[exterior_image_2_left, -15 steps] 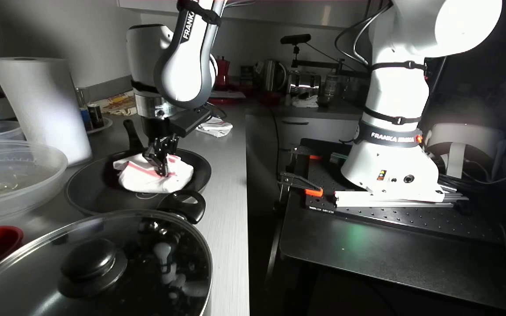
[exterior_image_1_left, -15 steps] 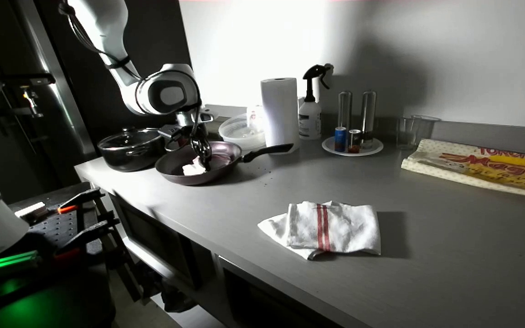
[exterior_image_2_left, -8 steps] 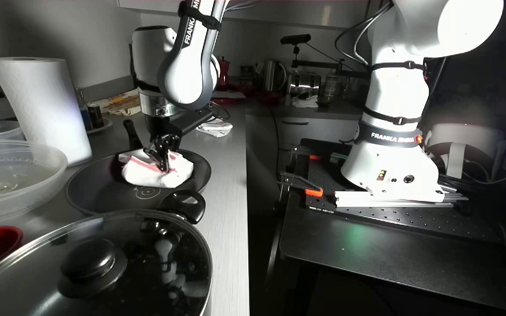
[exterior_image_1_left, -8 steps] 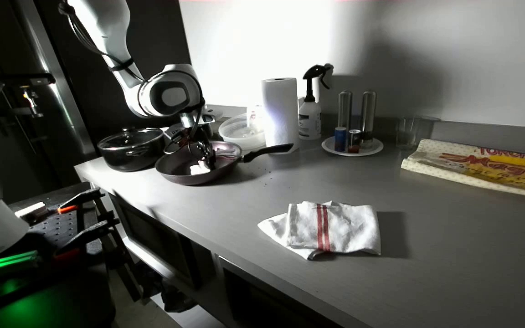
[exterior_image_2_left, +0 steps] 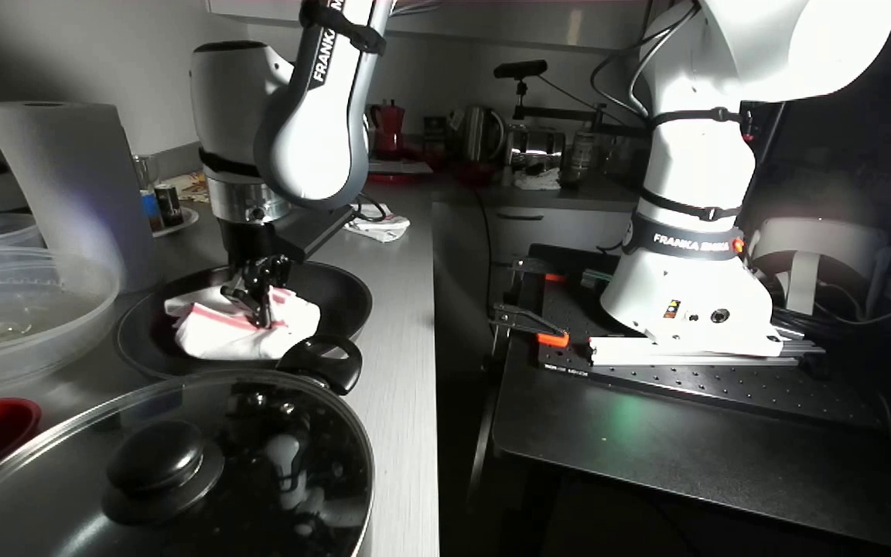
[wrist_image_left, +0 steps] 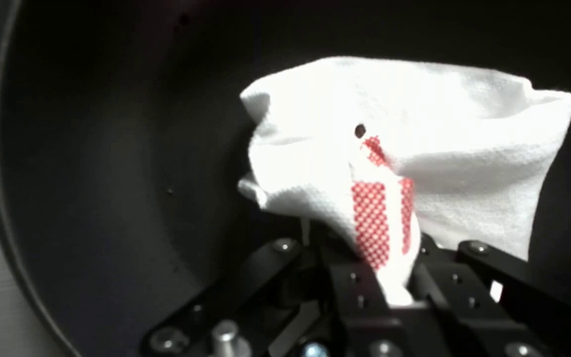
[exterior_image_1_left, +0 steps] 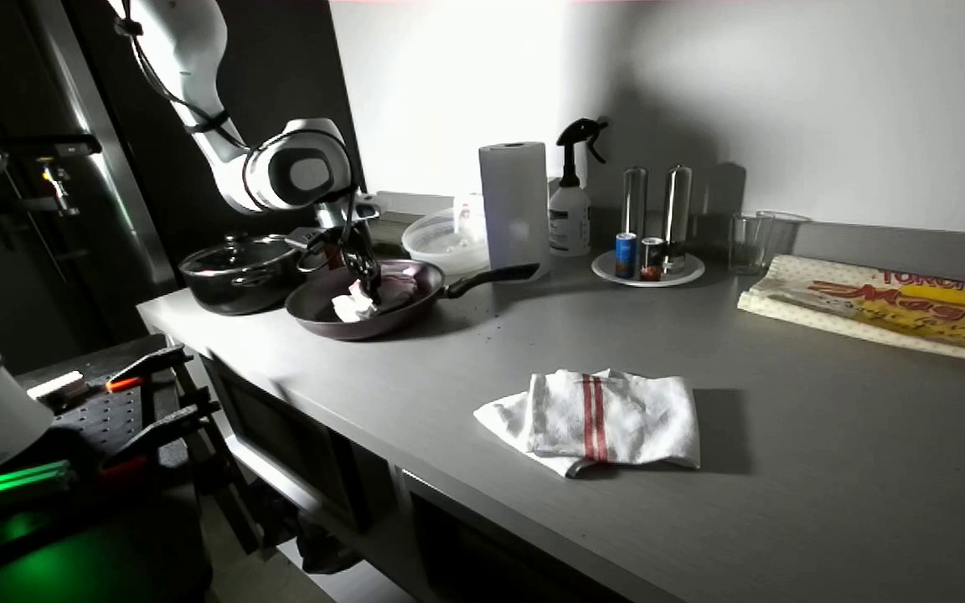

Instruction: Use the left towel to clean the pan

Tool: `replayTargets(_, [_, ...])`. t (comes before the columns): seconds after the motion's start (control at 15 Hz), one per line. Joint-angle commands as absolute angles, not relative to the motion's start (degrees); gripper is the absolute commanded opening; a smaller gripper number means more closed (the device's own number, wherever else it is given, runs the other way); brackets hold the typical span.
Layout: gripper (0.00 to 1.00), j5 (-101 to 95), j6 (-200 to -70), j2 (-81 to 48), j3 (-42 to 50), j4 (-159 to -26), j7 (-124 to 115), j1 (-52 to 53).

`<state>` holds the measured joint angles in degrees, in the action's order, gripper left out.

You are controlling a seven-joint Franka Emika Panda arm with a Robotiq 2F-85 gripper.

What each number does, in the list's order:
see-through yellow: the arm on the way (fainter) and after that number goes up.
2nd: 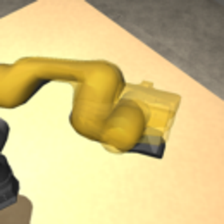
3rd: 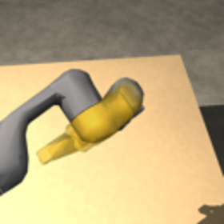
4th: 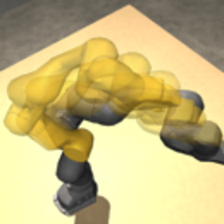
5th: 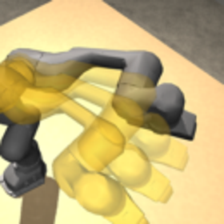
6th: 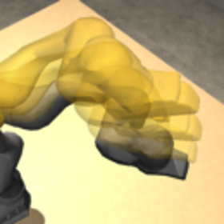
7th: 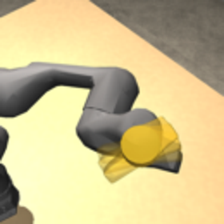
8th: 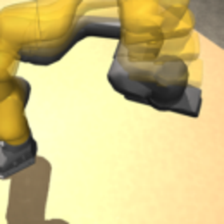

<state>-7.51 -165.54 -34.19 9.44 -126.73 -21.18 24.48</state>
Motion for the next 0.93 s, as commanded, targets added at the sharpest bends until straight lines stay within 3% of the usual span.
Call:
replayTargets(0.0, [0.04, -8.3, -164.8, -36.5, 6.6, -124.7, -19.1, 25.5])
replayTargets(0.87, [0.04, -7.2, -171.9, -30.8, -0.4, -136.4, -9.3, 18.0])
